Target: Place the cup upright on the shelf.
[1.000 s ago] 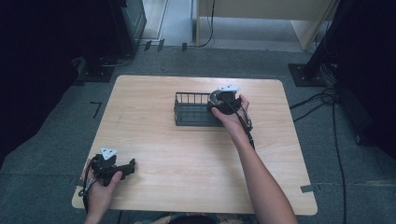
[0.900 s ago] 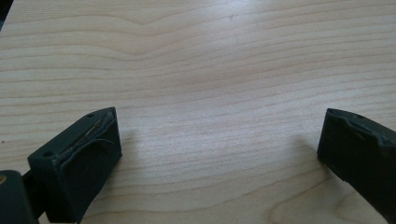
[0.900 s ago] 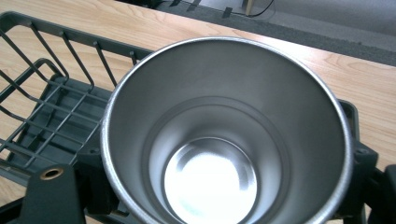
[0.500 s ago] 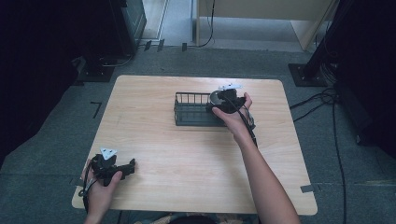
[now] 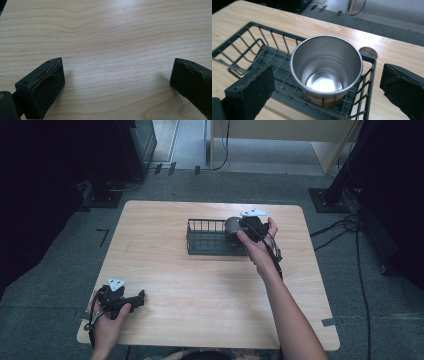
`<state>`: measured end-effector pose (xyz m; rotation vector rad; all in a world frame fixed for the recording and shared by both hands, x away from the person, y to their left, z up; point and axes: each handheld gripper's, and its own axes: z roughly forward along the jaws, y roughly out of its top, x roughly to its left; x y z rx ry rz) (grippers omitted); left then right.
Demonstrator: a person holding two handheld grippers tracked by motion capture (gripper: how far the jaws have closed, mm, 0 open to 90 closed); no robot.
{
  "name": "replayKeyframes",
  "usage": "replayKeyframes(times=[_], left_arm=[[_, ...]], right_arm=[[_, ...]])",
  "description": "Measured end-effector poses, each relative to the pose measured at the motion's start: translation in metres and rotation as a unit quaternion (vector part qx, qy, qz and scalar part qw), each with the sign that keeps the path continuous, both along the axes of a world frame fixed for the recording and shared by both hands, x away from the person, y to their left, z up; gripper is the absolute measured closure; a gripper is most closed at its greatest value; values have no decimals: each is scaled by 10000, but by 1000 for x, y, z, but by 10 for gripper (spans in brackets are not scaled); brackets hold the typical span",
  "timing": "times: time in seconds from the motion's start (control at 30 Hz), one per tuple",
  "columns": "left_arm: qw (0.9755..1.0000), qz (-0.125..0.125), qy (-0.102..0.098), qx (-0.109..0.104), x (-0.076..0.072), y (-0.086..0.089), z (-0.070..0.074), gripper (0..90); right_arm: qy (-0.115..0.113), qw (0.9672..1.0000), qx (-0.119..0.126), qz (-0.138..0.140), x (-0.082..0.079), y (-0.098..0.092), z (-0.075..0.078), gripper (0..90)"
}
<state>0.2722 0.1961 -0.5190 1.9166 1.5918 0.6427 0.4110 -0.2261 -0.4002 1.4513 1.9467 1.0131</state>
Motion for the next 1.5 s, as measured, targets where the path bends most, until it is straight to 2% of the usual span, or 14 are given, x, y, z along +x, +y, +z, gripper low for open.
replayKeyframes(times=[0.13,0.37,0.57,0.9,1.5], left_arm=[[10000,5,-5,-3,0,0,0,0],[10000,0,0,2,0,0,0,0],[10000,3,-2,0,0,0,0,0],[10000,-6,3,8,0,0,0,0],[10000,-4,1,7,0,0,0,0]], right_arm=[[-46,10000,-36,55,-10,-5,1,0],[-103,9999,-67,-6,-25,-21,1,0],[-116,9999,-29,54,-41,-37,-5,0],[15,9999,-132,-61,-65,-65,-28,0],[393,9982,59,-458,-103,-111,-70,0]])
